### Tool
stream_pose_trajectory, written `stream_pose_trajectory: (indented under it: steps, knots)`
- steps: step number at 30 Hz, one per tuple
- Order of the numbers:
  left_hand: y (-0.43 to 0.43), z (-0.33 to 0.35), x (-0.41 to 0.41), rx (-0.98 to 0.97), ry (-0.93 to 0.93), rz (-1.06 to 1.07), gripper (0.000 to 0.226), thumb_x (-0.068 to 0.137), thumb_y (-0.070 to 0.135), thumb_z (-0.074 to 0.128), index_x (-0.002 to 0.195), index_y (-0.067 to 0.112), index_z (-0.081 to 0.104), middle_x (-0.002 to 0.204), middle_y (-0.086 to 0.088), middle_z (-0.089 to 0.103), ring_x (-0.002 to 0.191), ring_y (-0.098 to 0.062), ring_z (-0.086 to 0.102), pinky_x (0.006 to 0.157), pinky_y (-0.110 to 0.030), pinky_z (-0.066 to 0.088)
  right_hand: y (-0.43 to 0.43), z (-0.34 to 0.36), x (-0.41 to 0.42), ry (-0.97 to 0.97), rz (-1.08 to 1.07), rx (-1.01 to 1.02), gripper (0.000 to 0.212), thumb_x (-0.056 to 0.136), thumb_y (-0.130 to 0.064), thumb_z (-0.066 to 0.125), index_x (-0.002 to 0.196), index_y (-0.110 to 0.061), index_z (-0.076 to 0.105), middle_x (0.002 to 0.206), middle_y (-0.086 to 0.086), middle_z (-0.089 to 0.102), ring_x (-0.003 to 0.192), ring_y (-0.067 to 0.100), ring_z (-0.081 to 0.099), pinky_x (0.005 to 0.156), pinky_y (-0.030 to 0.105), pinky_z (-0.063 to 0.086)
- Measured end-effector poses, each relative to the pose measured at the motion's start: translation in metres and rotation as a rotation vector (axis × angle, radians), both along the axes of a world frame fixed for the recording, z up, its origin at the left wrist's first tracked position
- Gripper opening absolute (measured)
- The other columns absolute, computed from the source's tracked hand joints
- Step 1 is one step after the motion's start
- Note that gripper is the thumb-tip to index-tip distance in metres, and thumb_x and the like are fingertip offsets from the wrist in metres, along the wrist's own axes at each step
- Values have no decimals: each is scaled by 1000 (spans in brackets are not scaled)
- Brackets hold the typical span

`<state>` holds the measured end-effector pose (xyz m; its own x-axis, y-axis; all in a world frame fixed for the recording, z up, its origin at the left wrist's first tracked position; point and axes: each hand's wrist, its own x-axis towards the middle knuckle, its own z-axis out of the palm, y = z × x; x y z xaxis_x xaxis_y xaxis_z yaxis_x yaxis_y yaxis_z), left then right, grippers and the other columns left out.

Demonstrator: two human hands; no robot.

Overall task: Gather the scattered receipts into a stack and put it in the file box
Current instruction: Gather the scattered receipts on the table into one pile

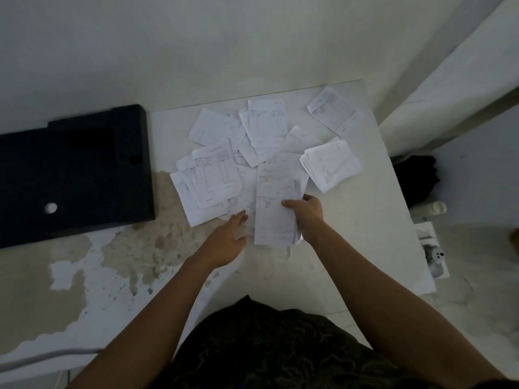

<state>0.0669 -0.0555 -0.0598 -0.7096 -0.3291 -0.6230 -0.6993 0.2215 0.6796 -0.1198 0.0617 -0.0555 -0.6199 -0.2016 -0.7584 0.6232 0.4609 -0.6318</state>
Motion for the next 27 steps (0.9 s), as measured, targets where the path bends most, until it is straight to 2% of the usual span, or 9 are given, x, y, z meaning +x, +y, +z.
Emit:
stream_pose_trajectory:
  steps: [2,5,8,10,14,18,21,24,27]
  knots:
    - [0,-1,-1,16,6,13,67,97,20,53,153,27,17,154,14,33,140,-13,33,118,-38,27,-3,-3,-1,-7,53,10,16,78,-10,78,88,-9,65,89,3,68,73,16,66,49,20,53]
    - [-3,3,-5,45,65,136,56,96,16,55,146,28,35,137,13,51,128,-13,49,101,-24,41,-4,-6,-2,114,182,102,35,80,-19,77,110,-4,66,100,6,66,90,25,65,76,34,56]
    - [-17,9,-8,-114,191,274,44,94,12,56,135,27,49,134,7,54,126,-11,49,99,-23,38,6,-2,-6,186,298,59,29,82,-24,74,106,-13,64,97,1,66,93,24,65,73,32,56]
    - [-34,7,-6,-275,171,234,51,95,16,56,143,24,42,151,2,39,138,-14,35,112,-32,29,16,3,-8,263,379,36,23,84,-27,72,102,-20,60,89,-10,63,84,13,63,62,20,50]
    - [-51,0,5,-349,-191,-108,69,99,30,47,155,21,7,163,2,-8,150,-21,-5,119,-52,14,31,12,-12,478,419,51,21,86,-21,66,105,-25,57,86,-19,59,76,-4,56,56,11,42]
    - [-44,-5,7,-434,-236,-247,75,98,30,45,154,20,-4,161,0,-20,149,-25,-12,118,-55,16,33,23,-19,446,347,-33,13,82,-18,69,88,-28,63,82,-17,67,73,1,64,56,11,47]
    - [-43,-6,9,-353,-197,-187,74,96,32,47,155,22,4,162,4,-13,150,-21,-9,119,-53,14,23,25,-20,302,259,-156,15,75,-19,77,88,-25,70,83,-10,76,78,9,73,61,20,56]
    - [-43,-5,16,-190,-9,65,65,94,25,48,153,21,21,163,4,10,149,-16,9,122,-43,13,-1,17,-11,244,327,-68,22,77,-27,79,94,-16,70,92,-1,73,85,19,71,70,31,58]
    - [-47,-9,25,-304,119,340,59,94,9,51,149,19,32,158,-3,29,144,-21,27,120,-42,22,-27,11,1,309,414,61,21,80,-33,76,86,-16,66,88,4,67,77,19,65,68,34,55]
